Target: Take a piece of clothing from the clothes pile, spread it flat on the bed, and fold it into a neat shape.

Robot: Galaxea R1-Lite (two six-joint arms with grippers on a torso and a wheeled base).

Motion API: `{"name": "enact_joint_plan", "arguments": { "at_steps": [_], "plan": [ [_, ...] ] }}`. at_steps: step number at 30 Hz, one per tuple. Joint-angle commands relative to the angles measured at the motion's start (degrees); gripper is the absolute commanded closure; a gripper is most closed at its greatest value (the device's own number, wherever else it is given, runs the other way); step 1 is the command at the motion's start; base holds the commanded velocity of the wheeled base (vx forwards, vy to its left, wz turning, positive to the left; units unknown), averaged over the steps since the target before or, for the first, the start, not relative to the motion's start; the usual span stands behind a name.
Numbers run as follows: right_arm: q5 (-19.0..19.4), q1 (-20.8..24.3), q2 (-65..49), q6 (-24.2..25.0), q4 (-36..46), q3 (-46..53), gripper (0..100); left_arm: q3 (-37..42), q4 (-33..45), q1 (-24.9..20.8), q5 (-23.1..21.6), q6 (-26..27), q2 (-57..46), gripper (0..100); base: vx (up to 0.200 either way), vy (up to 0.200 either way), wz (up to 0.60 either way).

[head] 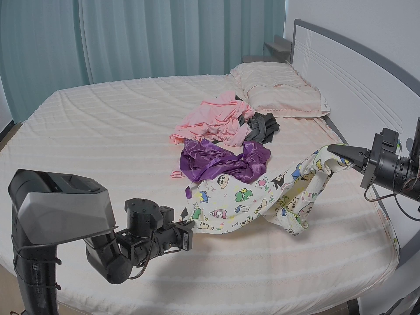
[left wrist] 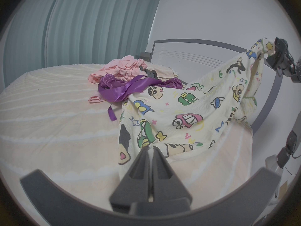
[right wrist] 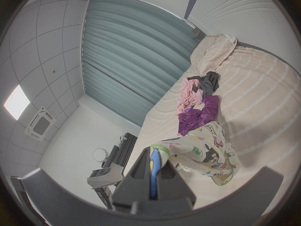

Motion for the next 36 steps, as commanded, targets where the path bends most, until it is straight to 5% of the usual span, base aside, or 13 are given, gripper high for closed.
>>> {"name": "enact_joint_plan", "arguments": {
  "at_steps": [1,9,15,20,31,36],
  "plan": [
    [-0.50,-0.01,0.16,-0.08,-0.03,1.04,100,6.76,-0.10,-0.02,-0.01,-0.52,-7.48,100,0.000,0.000,0.00],
    [-4.19,-0.01,2.62,-0.17,-0.20,1.31,100,13.00,-0.02,3.05,0.69,-5.35,-20.40,100,0.000,0.000,0.00],
    [-5.25,0.08,2.80,-0.35,-0.20,0.60,100,13.79,0.07,3.23,7.46,-6.93,-26.82,100,0.000,0.000,0.00],
    [-7.18,0.43,2.45,-0.52,-0.29,-0.10,100,13.88,0.42,3.14,8.77,-8.60,-30.68,100,0.000,0.000,0.00],
    [-17.99,5.18,1.04,-5.79,-0.03,-6.78,100,11.51,0.42,2.61,11.76,-10.27,-38.33,100,0.000,0.000,0.00],
    [-21.24,7.29,-1.15,-7.90,-0.20,-9.77,100,7.03,0.51,2.35,16.51,-10.19,-39.82,100,0.000,0.000,0.00]
  ]
}}
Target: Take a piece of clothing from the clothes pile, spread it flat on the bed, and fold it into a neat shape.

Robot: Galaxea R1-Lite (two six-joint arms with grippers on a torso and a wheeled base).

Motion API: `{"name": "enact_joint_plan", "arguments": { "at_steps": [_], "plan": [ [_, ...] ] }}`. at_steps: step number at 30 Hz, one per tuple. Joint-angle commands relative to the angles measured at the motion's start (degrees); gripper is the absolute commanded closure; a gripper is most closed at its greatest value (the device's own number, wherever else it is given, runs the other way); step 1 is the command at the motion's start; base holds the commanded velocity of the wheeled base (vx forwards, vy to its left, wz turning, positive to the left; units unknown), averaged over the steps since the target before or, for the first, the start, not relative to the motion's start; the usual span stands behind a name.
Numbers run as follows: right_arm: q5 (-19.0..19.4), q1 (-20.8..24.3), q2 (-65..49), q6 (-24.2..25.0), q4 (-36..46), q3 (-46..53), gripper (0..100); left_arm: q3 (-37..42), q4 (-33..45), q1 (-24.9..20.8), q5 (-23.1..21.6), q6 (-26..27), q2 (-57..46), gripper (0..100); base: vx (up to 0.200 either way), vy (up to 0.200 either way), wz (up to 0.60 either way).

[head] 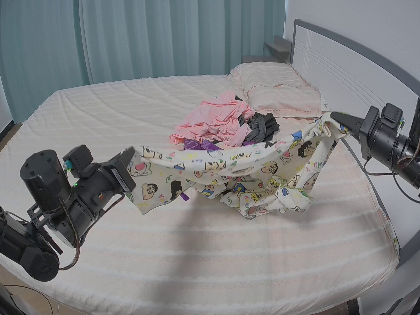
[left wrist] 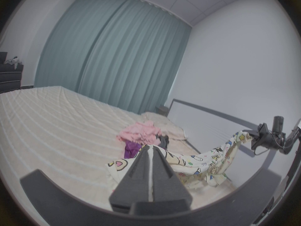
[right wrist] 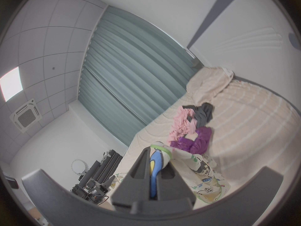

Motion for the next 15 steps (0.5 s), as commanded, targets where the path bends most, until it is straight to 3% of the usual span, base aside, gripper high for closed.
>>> {"name": "enact_joint_plan", "arguments": {
  "at_steps": [1,9,15],
  "plan": [
    [-1.70,2.42,-2.80,-1.64,-0.24,-2.86,100,-3.87,0.02,-0.47,2.12,-0.01,-2.91,100,0.000,0.000,0.00],
    [-2.05,2.59,-7.37,-2.61,0.81,-7.26,100,-5.54,0.11,-1.09,5.55,0.08,-7.13,100,0.000,0.000,0.00],
    [-1.44,2.95,-6.75,-2.17,2.04,1.62,100,-2.29,-0.06,-1.35,7.13,-0.62,-6.07,100,0.000,0.000,0.00]
  ]
}}
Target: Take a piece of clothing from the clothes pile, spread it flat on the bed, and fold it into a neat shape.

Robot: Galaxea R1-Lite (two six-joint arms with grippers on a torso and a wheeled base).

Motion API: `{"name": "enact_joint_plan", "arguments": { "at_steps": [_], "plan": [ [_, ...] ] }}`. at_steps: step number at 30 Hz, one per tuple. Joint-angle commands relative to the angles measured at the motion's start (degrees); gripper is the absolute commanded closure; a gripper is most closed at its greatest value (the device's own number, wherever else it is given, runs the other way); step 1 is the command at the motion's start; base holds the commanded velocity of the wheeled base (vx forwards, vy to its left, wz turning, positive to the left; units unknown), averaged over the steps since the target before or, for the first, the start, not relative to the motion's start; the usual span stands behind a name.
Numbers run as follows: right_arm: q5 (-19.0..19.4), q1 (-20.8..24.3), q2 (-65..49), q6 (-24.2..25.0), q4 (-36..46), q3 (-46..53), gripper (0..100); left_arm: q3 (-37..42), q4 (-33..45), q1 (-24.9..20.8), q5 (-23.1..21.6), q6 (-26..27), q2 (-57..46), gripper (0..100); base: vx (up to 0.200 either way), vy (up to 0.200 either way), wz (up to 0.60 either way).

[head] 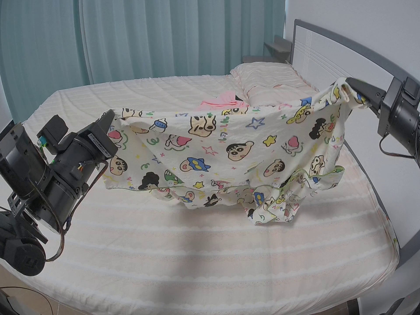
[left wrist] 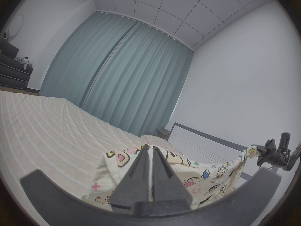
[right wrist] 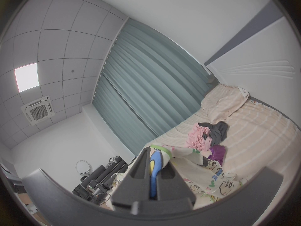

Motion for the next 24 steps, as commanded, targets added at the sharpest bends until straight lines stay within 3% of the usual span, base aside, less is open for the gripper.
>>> {"name": "enact_joint_plan", "arguments": {
  "at_steps": [1,7,16,24],
  "plan": [
    [0.46,0.25,-0.19,0.42,0.08,6.56,100,2.78,-0.06,-0.23,0.47,-0.60,0.29,100,0.000,0.000,0.00],
    [0.19,2.45,4.73,0.77,-0.27,11.39,100,7.53,-0.06,-2.87,2.93,-5.17,4.95,100,0.000,0.000,0.00],
    [-0.42,3.86,6.14,3.23,-5.55,15.53,100,14.38,-0.24,-3.39,3.02,-8.07,5.47,100,0.000,0.000,0.00],
    [-4.99,2.71,5.79,3.15,-9.76,20.62,100,16.32,-0.15,-3.66,2.93,-8.77,5.65,100,0.000,0.000,0.00]
  ]
}}
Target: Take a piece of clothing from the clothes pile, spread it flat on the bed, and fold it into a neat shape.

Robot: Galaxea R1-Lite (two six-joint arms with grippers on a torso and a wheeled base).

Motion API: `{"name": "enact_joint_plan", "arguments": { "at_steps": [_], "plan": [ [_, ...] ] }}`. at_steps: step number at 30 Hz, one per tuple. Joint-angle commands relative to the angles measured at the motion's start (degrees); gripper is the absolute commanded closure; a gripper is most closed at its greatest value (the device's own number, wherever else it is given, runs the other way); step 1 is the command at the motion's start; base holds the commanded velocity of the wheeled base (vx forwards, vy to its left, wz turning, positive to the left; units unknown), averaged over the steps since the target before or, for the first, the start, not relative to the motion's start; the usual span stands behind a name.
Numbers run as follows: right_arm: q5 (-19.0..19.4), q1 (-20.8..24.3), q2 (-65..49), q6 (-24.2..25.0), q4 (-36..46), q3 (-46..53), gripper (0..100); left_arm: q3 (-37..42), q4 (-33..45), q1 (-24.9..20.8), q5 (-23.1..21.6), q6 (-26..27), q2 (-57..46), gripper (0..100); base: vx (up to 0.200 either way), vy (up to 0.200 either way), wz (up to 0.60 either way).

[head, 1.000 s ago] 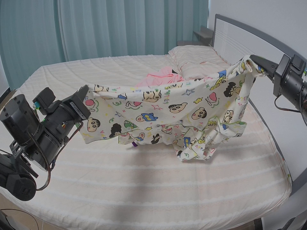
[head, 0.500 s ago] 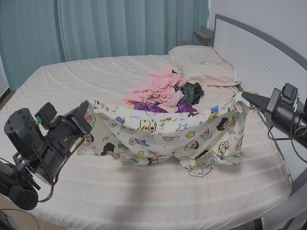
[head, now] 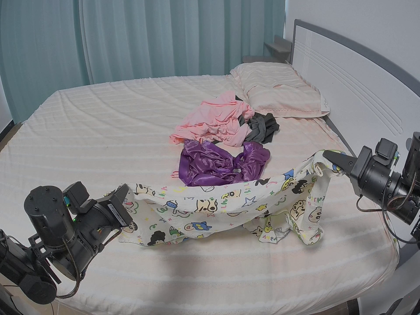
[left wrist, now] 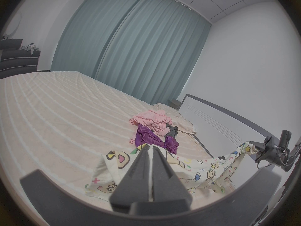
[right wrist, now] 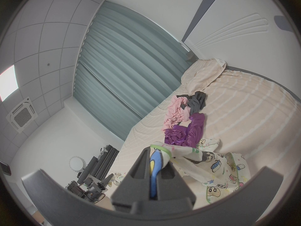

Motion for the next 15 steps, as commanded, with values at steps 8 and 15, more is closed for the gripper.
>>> {"name": "enact_joint_plan", "arguments": {
  "at_steps": [8,15],
  "plan": [
    [-0.64,-0.85,0.17,0.27,-4.53,3.42,100,0.68,0.14,-0.07,0.15,-0.48,0.78,100,-0.100,0.000,0.00],
    [-1.08,-1.11,-0.19,0.27,-4.62,3.16,100,0.77,0.14,-0.07,0.23,-0.48,0.43,100,-0.143,0.000,0.00]
  ]
}}
